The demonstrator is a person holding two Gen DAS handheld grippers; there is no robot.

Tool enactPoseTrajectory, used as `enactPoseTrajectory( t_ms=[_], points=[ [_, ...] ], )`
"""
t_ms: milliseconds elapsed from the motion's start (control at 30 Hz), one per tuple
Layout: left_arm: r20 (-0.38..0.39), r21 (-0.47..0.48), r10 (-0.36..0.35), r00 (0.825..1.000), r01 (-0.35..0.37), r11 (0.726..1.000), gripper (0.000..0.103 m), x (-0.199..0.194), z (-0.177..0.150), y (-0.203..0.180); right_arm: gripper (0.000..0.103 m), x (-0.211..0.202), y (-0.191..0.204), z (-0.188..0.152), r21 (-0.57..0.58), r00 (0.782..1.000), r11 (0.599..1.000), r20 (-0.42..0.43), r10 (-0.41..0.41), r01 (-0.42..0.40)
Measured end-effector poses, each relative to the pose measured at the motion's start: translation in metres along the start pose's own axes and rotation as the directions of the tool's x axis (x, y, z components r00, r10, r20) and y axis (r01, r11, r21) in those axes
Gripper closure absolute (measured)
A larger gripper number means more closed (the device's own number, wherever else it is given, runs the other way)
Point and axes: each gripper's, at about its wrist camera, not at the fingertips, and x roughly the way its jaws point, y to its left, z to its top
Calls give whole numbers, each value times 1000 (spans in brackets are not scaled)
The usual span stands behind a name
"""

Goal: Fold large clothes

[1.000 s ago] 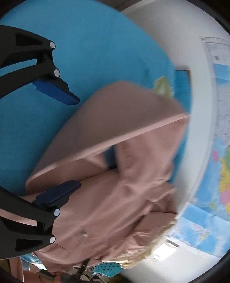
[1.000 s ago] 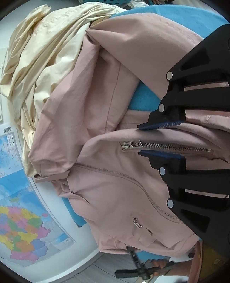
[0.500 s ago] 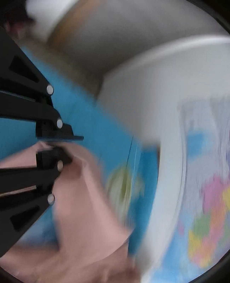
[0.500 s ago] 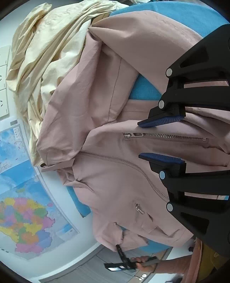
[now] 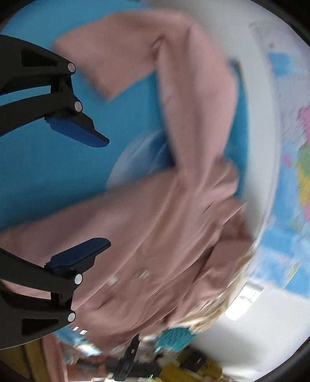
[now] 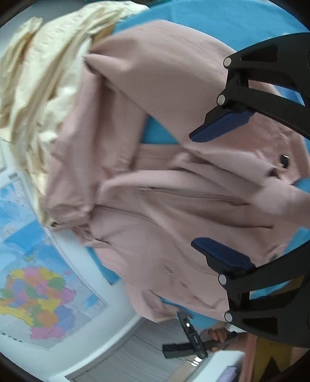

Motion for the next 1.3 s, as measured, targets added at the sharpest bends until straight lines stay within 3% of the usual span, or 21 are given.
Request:
enactPoseTrajectory(
  t_ms=[67,167,200,233,267,300,333,367,400,500,600,667,733,767,800,833,867,1000,1033,1067,1300],
  points=[
    [-41,11,-47,998,48,999,22,9,-8,-7,21,6,2,-8,-21,999,1000,-32,5,-6],
    [-114,-16,-204,972,204,979,8,19,-25,-21,17,18,7,-14,-52,998,999,-63,1,-4],
    [-93,12,-192,977,194,981,6,19,-29,-30,17,22,8,-15,-59,998,998,-65,-4,1],
    [-100,29,-186,977,190,981,6,20,-31,-36,25,22,10,-15,-67,999,998,-52,-4,1],
    [-90,51,-159,983,164,985,16,20,-33,-43,34,22,11,-15,-64,999,998,-51,0,-3],
    [-86,48,-155,984,159,986,27,21,-34,-48,56,21,12,-15,-62,999,998,-48,2,-5],
    [-85,39,-142,986,145,989,69,19,-35,-47,87,19,11,-15,-51,999,999,-48,13,-15],
    [-96,20,-129,987,132,991,97,19,-34,-46,94,17,10,-16,-27,997,998,-53,50,-52],
    [-101,-10,-132,986,131,991,97,18,-29,-42,94,11,10,-17,0,993,994,-48,110,-110],
    [20,-64,-135,991,136,989,99,-25,-18,-20,95,-11,27,-21,-37,980,980,-18,197,-197],
    [139,-98,-172,975,186,978,99,-80,-18,2,95,-41,51,-30,-108,961,956,3,275,-273],
    [150,-63,-136,979,147,987,98,-97,-25,5,95,-48,56,-38,-122,955,948,-16,295,-295],
    [99,-29,-73,992,76,997,93,-91,-32,-2,83,-41,57,-46,-143,965,955,-90,248,-258],
    [54,14,2,999,-3,1000,78,-83,-36,-6,73,-34,53,-49,-140,974,969,-126,188,-205],
    [23,65,127,992,-128,990,66,-73,-38,-11,55,-28,45,-49,-129,980,981,-155,125,-146],
    [36,77,196,980,-199,977,42,-71,-36,-12,47,-25,40,-46,-121,981,985,-164,101,-121],
    [66,71,226,972,-230,971,34,-73,-32,-10,45,-26,34,-40,-110,985,990,-156,76,-93],
    [220,17,97,971,-104,994,27,-100,-4,2,36,-45,32,7,-152,1000,988,-6,5,-6],
    [255,53,115,960,-133,990,25,-97,11,-7,24,-46,35,18,-180,999,983,34,-26,32],
    [264,92,128,956,-158,983,25,-89,23,-14,19,-44,40,30,-206,995,975,80,-64,80],
    [209,220,214,954,-259,941,30,18,119,-42,20,31,66,125,-336,956,901,197,-218,275]
  ],
)
